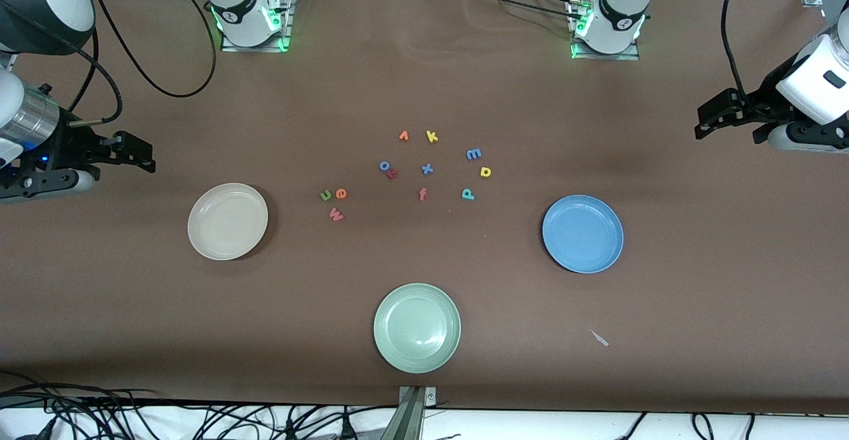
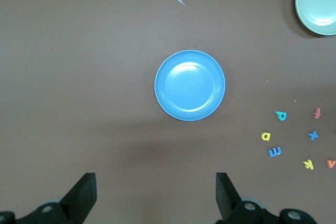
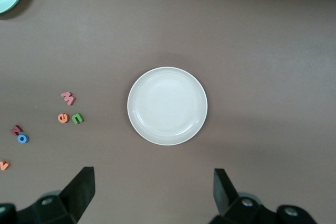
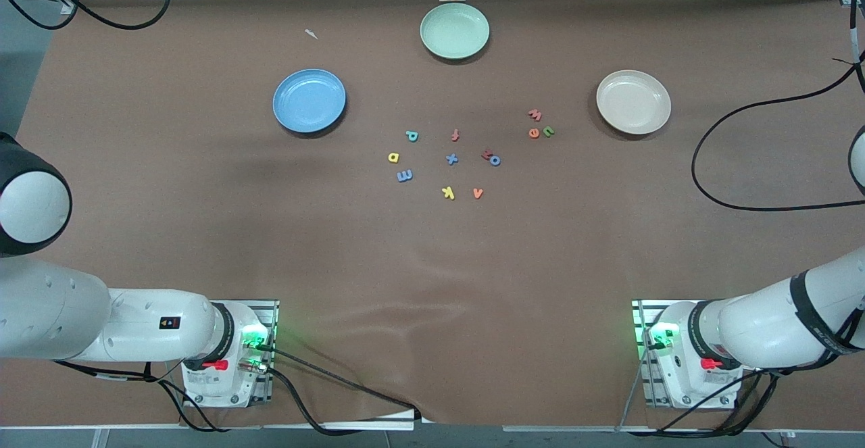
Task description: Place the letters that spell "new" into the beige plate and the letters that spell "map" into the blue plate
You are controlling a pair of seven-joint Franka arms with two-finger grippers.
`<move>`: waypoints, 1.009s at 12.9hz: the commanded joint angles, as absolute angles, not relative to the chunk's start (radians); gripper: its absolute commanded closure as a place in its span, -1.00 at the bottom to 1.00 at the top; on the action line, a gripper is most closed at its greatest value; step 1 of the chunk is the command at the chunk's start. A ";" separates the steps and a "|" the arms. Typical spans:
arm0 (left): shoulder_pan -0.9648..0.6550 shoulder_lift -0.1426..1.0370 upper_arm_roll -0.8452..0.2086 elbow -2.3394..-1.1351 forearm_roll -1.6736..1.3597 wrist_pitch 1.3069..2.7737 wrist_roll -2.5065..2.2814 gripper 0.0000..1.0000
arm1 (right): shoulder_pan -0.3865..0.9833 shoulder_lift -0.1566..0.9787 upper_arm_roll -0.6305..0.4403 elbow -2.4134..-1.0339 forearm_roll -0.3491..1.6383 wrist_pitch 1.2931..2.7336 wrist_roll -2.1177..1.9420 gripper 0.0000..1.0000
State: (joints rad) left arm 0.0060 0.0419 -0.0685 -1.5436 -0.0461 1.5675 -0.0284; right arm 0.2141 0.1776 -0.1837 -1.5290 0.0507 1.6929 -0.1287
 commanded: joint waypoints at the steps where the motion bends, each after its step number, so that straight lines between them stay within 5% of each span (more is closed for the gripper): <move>1: 0.002 0.054 -0.066 -1.513 -0.066 1.546 -0.028 -1.00 | 0.213 0.169 -0.181 -1.523 0.038 1.684 -0.118 -1.00; 13: -0.002 0.081 -0.074 -1.511 -0.063 1.548 -0.031 -1.00 | 0.213 0.169 -0.181 -1.523 0.040 1.684 -0.118 -1.00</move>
